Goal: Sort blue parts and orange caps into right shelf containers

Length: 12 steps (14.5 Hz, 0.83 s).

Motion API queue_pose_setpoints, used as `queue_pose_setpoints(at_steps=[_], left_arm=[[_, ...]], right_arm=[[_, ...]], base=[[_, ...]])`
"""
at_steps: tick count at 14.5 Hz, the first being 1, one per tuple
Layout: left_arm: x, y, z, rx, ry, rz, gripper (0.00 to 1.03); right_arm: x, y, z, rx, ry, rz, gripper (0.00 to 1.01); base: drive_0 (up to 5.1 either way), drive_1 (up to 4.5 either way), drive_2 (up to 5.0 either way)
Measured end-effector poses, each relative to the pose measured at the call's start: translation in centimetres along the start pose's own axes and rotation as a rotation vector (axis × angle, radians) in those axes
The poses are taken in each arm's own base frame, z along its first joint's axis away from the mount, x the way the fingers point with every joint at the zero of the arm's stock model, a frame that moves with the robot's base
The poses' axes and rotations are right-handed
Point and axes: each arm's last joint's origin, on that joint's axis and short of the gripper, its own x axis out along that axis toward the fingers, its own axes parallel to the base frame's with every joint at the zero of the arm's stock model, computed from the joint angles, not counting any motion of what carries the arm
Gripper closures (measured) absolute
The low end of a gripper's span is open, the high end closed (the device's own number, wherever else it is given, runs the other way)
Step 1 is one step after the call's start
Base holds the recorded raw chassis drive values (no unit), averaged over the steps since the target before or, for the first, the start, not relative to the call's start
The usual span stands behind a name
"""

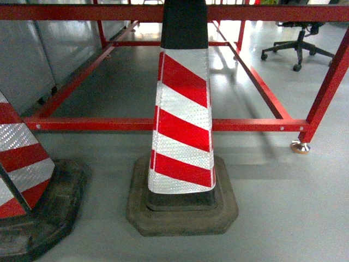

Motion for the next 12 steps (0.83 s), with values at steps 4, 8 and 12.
queue_pose_setpoints(at_steps=[4, 8, 12], left_arm=[[0.0, 0.0, 0.0, 0.0, 0.0, 0.0, 0.05], [0.0, 0.0, 0.0, 0.0, 0.0, 0.0, 0.05], [0.0, 0.0, 0.0, 0.0, 0.0, 0.0, 0.05]], right_arm=[[0.0, 0.0, 0.0, 0.0, 0.0, 0.0, 0.03], [0.0, 0.0, 0.0, 0.0, 0.0, 0.0, 0.03], [0.0, 0.0, 0.0, 0.0, 0.0, 0.0, 0.03]], base=[[0.0, 0.0, 0.0], [0.0, 0.0, 0.0], [0.0, 0.0, 0.0]])
